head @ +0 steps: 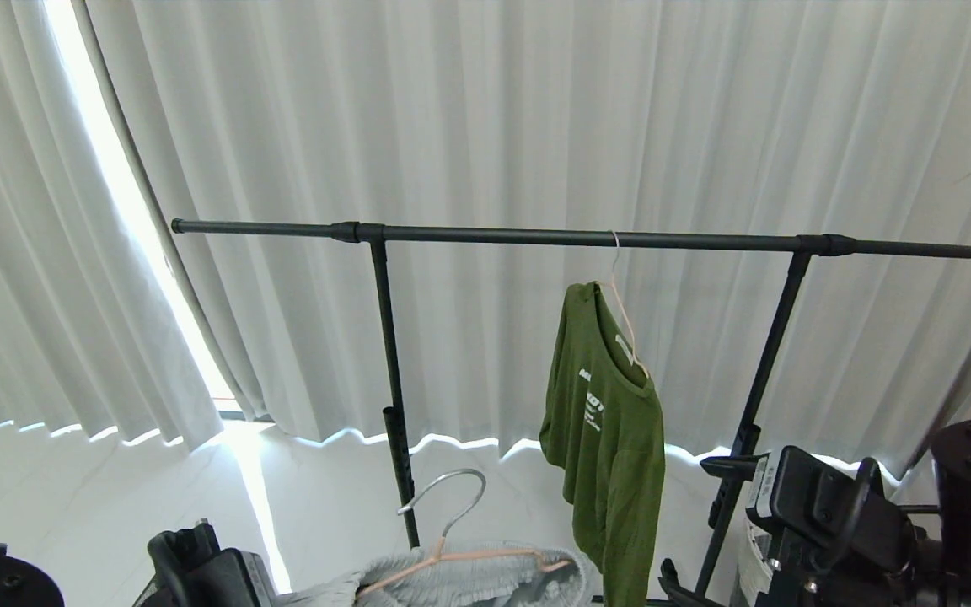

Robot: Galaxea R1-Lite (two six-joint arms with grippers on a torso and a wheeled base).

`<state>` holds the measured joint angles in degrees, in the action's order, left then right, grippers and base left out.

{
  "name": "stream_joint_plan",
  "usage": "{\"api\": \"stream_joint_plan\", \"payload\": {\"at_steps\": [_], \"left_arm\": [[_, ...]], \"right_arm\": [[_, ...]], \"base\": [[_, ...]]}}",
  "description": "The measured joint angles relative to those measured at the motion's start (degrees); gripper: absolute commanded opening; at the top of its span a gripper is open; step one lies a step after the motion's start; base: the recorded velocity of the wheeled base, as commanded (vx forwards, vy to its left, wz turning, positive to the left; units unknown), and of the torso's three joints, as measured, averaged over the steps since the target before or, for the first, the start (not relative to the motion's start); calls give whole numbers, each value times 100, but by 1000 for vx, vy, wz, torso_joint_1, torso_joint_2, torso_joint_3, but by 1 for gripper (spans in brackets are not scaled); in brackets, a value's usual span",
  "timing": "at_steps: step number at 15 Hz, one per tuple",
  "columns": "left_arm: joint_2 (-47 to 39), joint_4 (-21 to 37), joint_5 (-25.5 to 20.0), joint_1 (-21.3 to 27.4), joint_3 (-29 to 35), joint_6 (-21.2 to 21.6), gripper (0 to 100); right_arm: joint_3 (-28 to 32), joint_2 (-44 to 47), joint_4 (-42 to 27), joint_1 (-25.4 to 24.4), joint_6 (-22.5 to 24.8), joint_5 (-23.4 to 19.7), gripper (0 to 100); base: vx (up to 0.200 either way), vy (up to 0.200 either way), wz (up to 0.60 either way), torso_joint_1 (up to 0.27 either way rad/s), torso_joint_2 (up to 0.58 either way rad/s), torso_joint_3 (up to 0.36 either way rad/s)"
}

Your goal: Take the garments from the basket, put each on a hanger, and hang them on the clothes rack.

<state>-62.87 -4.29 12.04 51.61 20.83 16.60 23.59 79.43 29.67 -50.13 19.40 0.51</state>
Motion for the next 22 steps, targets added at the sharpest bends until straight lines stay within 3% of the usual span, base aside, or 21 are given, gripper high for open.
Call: {"api": "stream_joint_plan", "payload": {"at_steps": [4,8,13,22], "left_arm": [[280,-5,-28,290,-113,0,0],[457,-6,-48,546,-96,34,0],[581,-13,-48,786,57,37,0],[619,-9,-45,922,79,37,0]], "right_arm": [[122,-2,-127,-456,1,-551,100],[617,452,-204,-957,0,-959,100],[1257,1287,-201,-1114,156,-1058,100],[1320,1736,-157,-1150,323,-1047,100]], "base": [[0,0,0,0,0,0],[0,0,0,0,0,0],[0,0,0,0,0,0],[0,0,0,0,0,0]]}}
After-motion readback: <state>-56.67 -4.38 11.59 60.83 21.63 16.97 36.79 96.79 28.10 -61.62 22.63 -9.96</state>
